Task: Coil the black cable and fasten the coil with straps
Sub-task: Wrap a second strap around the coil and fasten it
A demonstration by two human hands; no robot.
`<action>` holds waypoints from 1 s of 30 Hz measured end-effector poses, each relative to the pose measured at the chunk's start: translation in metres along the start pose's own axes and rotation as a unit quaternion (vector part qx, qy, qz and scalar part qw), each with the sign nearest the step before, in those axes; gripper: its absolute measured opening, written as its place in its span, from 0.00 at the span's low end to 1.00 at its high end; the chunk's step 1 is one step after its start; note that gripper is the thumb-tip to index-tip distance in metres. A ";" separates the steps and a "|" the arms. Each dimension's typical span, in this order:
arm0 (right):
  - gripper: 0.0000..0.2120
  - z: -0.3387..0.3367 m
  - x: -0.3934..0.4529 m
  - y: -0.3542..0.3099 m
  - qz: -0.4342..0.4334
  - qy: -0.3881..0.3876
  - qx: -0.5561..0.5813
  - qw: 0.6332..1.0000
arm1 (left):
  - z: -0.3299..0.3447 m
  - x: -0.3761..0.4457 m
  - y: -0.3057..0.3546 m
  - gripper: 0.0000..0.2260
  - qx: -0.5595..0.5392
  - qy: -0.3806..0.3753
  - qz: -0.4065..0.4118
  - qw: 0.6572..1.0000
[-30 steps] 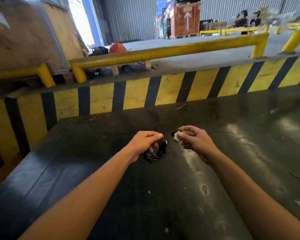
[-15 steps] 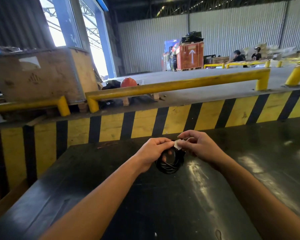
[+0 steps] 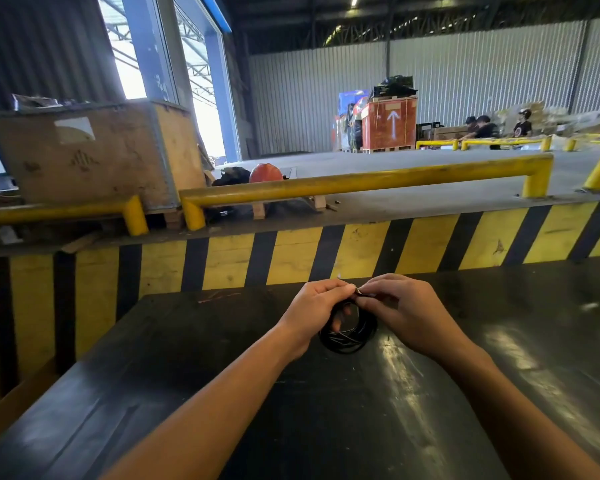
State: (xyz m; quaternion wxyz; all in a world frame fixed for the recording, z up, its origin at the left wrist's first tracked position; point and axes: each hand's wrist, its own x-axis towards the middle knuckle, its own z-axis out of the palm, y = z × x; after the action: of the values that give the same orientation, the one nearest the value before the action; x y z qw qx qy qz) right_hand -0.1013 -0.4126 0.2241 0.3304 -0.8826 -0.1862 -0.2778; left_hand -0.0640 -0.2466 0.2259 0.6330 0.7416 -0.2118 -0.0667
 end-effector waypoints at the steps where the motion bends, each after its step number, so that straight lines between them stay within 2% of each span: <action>1: 0.10 -0.001 0.000 -0.001 0.000 -0.002 0.002 1.000 | 0.000 0.000 0.000 0.12 0.003 -0.003 0.001 1.000; 5: 0.09 -0.004 0.000 0.005 0.025 0.005 0.052 0.998 | 0.005 -0.003 0.002 0.11 0.021 -0.005 0.020 1.000; 8: 0.09 -0.004 -0.002 0.007 0.076 0.037 0.156 0.984 | 0.013 -0.002 0.005 0.11 0.029 0.004 0.040 0.999; 10: 0.10 -0.004 -0.002 0.008 0.130 0.081 0.217 0.964 | 0.015 -0.002 0.008 0.11 0.032 0.004 0.043 0.999; 14: 0.12 -0.006 0.000 0.016 0.237 0.170 0.335 0.896 | 0.017 -0.005 0.009 0.11 0.050 -0.017 0.026 0.998; 19: 0.07 -0.009 -0.001 0.013 0.223 0.141 0.385 0.885 | 0.012 -0.004 0.014 0.11 0.060 -0.042 0.000 0.997; 21: 0.15 -0.015 -0.001 0.013 0.210 0.120 0.397 0.885 | 0.008 -0.004 0.016 0.11 0.067 -0.048 -0.013 0.996; 24: 0.23 -0.021 -0.002 0.010 0.178 0.060 0.356 0.915 | 0.003 -0.003 0.019 0.11 0.078 -0.061 -0.021 0.995; 28: 0.07 -0.028 -0.002 0.011 0.175 0.045 0.345 0.921 | -0.002 -0.003 0.025 0.13 0.089 -0.063 -0.022 0.994; 30: 0.05 -0.032 -0.004 0.012 0.169 0.039 0.358 0.918 | -0.006 -0.002 0.028 0.13 0.088 -0.045 -0.040 0.994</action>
State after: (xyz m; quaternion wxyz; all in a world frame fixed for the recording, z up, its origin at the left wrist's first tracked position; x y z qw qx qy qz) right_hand -0.1104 -0.4432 0.2357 0.6730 -0.7125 -0.1082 -0.1665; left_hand -0.0697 -0.2432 0.2541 0.5517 0.7987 -0.2154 -0.1062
